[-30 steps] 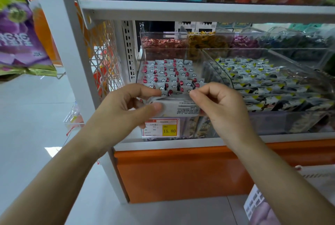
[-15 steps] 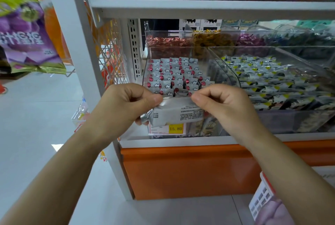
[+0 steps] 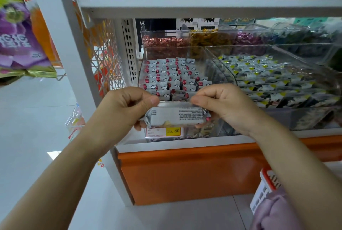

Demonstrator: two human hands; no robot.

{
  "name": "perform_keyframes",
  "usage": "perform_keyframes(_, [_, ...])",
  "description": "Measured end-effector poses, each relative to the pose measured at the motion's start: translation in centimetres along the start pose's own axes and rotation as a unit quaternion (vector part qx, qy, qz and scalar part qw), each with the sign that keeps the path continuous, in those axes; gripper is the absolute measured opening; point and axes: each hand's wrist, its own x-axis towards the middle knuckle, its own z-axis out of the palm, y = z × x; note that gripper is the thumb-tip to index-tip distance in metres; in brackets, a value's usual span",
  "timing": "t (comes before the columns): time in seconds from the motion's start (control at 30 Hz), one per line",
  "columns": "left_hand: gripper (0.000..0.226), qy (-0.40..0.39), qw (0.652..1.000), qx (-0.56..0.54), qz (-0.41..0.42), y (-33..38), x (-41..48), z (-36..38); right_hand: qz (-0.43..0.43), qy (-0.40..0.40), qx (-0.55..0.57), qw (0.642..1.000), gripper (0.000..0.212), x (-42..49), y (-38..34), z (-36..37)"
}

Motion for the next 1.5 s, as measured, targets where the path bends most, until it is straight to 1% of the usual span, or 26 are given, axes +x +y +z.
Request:
perform_keyframes(0.07, [0.045, -0.028, 0.999, -0.019, -0.010, 0.2, -0.2, 0.0, -0.038, 0.033, -0.035, 0.998, 0.012, -0.1, 0.0, 0.1])
perform_keyframes(0.13, [0.037, -0.045, 0.999, -0.019, -0.010, 0.3, -0.2, -0.1, -0.055, 0.052, -0.051, 0.996, 0.016, -0.3, 0.0, 0.1])
perform_keyframes(0.2, [0.030, -0.055, 0.998, -0.012, -0.013, 0.1, -0.2, -0.1, -0.053, 0.049, -0.063, 0.995, 0.016, -0.4, 0.0, 0.0])
perform_keyframes(0.27, [0.027, -0.054, 0.998, -0.013, -0.020, -0.2, -0.1, -0.3, -0.042, 0.031, -0.068, 0.996, 0.016, -0.4, -0.2, -0.2])
perform_keyframes(0.33, [0.027, -0.050, 0.998, -0.031, -0.022, -0.4, 0.0, -0.6, -0.029, 0.022, -0.047, 0.998, 0.017, -0.3, -0.4, -0.4])
perform_keyframes(0.43, [0.027, -0.058, 0.997, -0.047, -0.017, -0.3, -0.2, -0.8, -0.028, 0.036, -0.033, 0.998, 0.016, -0.2, -0.3, -0.4])
perform_keyframes(0.5, [0.027, -0.049, 0.998, -0.042, -0.021, -0.3, -0.2, -0.9, -0.027, 0.026, 0.013, 0.999, 0.013, -0.2, 0.0, -0.4])
perform_keyframes(0.53, [0.027, -0.037, 0.998, -0.043, -0.026, -0.4, -0.1, -1.0, -0.026, 0.007, 0.045, 0.999, 0.014, -0.3, 0.0, -0.5])
perform_keyframes(0.57, [0.025, -0.019, 0.998, -0.044, -0.030, -0.5, 0.0, -1.0, -0.028, -0.015, 0.069, 0.997, 0.019, -0.4, 0.1, -0.5])
perform_keyframes(0.6, [0.023, 0.002, 0.998, -0.047, -0.032, -0.6, 0.0, -0.9, -0.036, -0.029, 0.067, 0.997, 0.027, -0.5, 0.1, -0.3])
perform_keyframes(0.63, [0.018, 0.022, 0.998, -0.048, -0.031, -0.7, 0.1, -0.8, -0.046, -0.026, 0.042, 0.998, 0.036, -0.5, 0.2, -0.1])
perform_keyframes(0.67, [0.014, 0.038, 0.998, -0.045, -0.026, -0.7, 0.1, -0.6, -0.060, -0.007, 0.009, 0.998, 0.042, -0.4, 0.3, 0.2])
perform_keyframes(0.73, [0.016, 0.061, 0.998, -0.014, 0.000, -0.8, 0.1, 0.0, -0.086, 0.053, -0.025, 0.995, 0.041, -0.1, 0.4, 1.0])
perform_keyframes(0.83, [0.028, 0.109, 0.990, 0.083, 0.044, -1.0, 0.2, 0.6, -0.112, 0.140, 0.007, 0.984, 0.028, 0.6, 0.4, 1.4])
perform_keyframes(0.9, [0.036, 0.143, 0.964, 0.215, 0.072, -1.5, 0.4, 0.4, -0.118, 0.189, 0.025, 0.975, 0.023, 1.0, 0.3, 0.9])
perform_keyframes(0.97, [0.041, 0.127, 0.935, 0.322, 0.083, -2.1, 0.6, 0.1, -0.121, 0.210, 0.007, 0.970, 0.017, 1.3, 0.2, 0.5])
perform_keyframes(1.03, [0.042, 0.083, 0.921, 0.371, 0.083, -2.7, 0.7, 0.1, -0.124, 0.198, -0.031, 0.972, 0.014, 1.5, 0.1, 0.3])
perform_keyframes(1.13, [0.042, 0.046, 0.912, 0.395, 0.096, -3.3, 0.7, 0.4, -0.116, 0.166, -0.091, 0.975, 0.015, 2.0, -0.1, 0.4])
perform_keyframes(1.3, [0.043, 0.029, 0.911, 0.398, 0.099, -3.6, 0.8, 0.3, -0.128, 0.183, -0.205, 0.953, 0.019, 3.0, -0.8, 0.8])
perform_keyframes(1.4, [0.042, 0.019, 0.913, 0.395, 0.097, -3.6, 0.8, 0.2, -0.130, 0.161, -0.212, 0.955, 0.020, 3.1, -1.3, 0.6])
perform_keyframes(1.5, [0.041, 0.016, 0.913, 0.395, 0.097, -3.7, 0.9, 0.1, -0.127, 0.134, -0.269, 0.945, 0.030, 3.4, -1.3, 0.4])
